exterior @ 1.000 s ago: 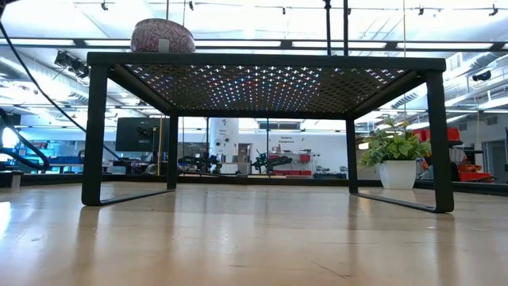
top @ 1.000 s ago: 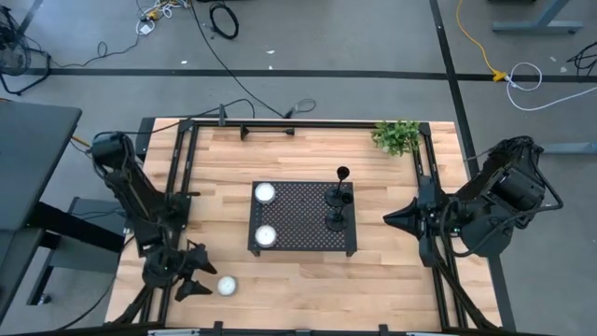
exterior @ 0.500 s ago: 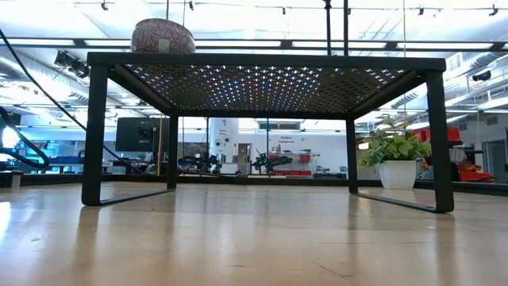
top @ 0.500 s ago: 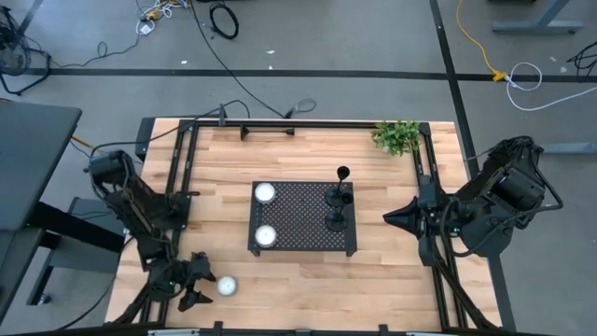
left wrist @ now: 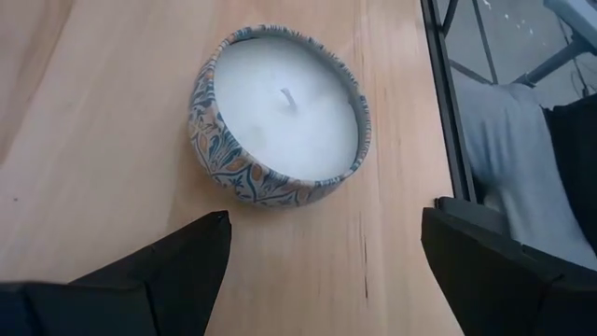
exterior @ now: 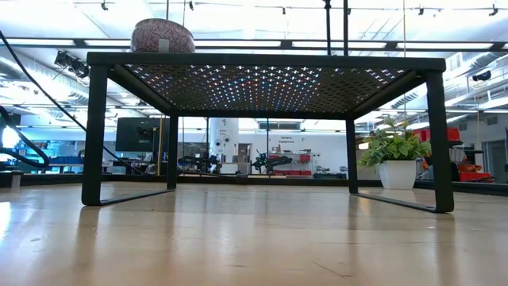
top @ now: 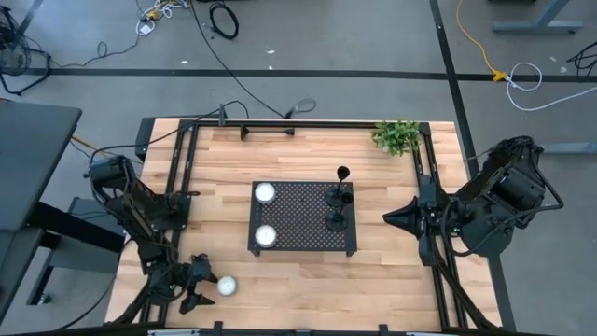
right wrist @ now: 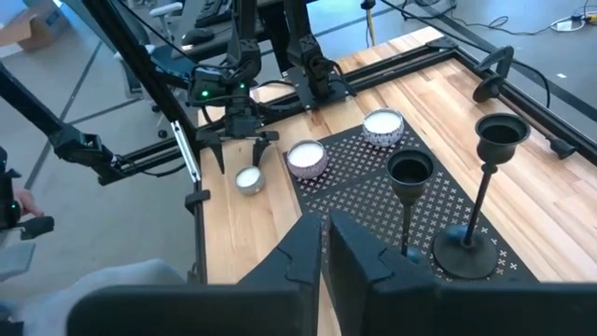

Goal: Pick & Place candle stick holders
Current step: Put the blue patterned scented candle on the shelf aligned with the other scented candles

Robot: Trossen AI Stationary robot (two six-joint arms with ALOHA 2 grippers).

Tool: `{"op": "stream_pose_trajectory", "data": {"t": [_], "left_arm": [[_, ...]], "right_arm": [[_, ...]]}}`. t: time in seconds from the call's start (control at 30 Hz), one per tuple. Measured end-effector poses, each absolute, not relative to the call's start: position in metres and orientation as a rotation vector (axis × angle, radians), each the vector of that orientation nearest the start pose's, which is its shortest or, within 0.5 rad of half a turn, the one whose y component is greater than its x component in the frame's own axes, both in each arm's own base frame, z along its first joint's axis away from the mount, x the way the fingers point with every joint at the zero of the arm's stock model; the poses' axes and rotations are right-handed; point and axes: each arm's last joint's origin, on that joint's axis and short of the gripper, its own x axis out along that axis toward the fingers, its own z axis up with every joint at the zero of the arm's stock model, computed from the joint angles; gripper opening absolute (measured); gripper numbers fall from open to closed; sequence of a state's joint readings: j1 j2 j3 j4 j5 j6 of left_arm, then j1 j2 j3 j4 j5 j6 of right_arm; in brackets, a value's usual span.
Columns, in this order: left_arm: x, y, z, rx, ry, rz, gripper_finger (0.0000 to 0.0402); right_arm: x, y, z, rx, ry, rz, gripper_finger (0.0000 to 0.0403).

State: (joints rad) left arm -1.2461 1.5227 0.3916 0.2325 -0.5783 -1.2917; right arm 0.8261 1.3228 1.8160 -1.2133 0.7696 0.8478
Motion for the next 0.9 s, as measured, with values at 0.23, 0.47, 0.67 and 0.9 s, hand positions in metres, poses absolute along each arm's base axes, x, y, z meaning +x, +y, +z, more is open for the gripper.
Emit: {"op": "stream_pose_trajectory", "data": {"t": [0.23, 0.47, 0.67, 0.9], "left_arm": [[0.087, -0.206, 0.091, -0.43, 0.782, -0.134, 0.035], [0.087, -0.207, 0.082, -0.26, 0.647, -0.131, 0.035], [0.089, -0.205, 0.071, -0.192, 0.611, -0.079, 0.035], [0.092, -0.209, 0.063, -0.164, 0.556, -0.08, 0.035]], "right_arm": [[0.157, 0.14, 0.47, 0.315, 0.476, -0.156, 0.002], [0.157, 0.14, 0.47, 0.319, 0.474, -0.155, 0.002], [0.157, 0.141, 0.47, 0.322, 0.471, -0.153, 0.002], [0.158, 0.141, 0.47, 0.323, 0.47, -0.154, 0.002]]}}
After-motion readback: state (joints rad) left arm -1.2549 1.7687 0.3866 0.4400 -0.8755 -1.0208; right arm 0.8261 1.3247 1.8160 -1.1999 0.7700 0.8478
